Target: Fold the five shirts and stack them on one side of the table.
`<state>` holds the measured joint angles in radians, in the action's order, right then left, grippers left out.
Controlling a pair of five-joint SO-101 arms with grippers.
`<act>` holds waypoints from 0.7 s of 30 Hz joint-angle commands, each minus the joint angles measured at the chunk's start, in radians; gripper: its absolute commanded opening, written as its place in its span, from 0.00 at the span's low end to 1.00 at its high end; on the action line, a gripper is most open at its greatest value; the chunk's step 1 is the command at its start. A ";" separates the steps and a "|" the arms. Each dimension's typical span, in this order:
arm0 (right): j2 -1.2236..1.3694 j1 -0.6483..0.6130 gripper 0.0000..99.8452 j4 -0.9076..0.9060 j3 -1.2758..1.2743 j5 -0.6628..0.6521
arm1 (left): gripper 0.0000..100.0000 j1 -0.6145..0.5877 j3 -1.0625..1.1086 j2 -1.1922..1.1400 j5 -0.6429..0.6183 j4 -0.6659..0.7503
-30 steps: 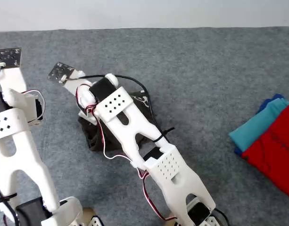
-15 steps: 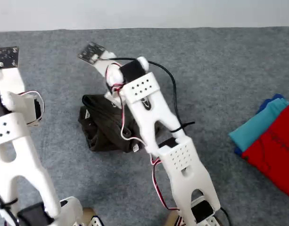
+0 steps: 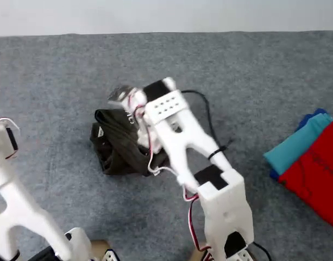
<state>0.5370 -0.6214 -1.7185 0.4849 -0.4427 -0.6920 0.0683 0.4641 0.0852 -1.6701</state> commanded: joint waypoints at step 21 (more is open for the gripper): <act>0.097 -0.087 0.01 0.168 0.399 0.031 | 0.01 -0.259 -0.008 0.031 0.057 0.009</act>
<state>0.6137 -0.7672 -1.6049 0.8316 -0.4120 -0.9421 0.0683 0.4641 0.1327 -1.6701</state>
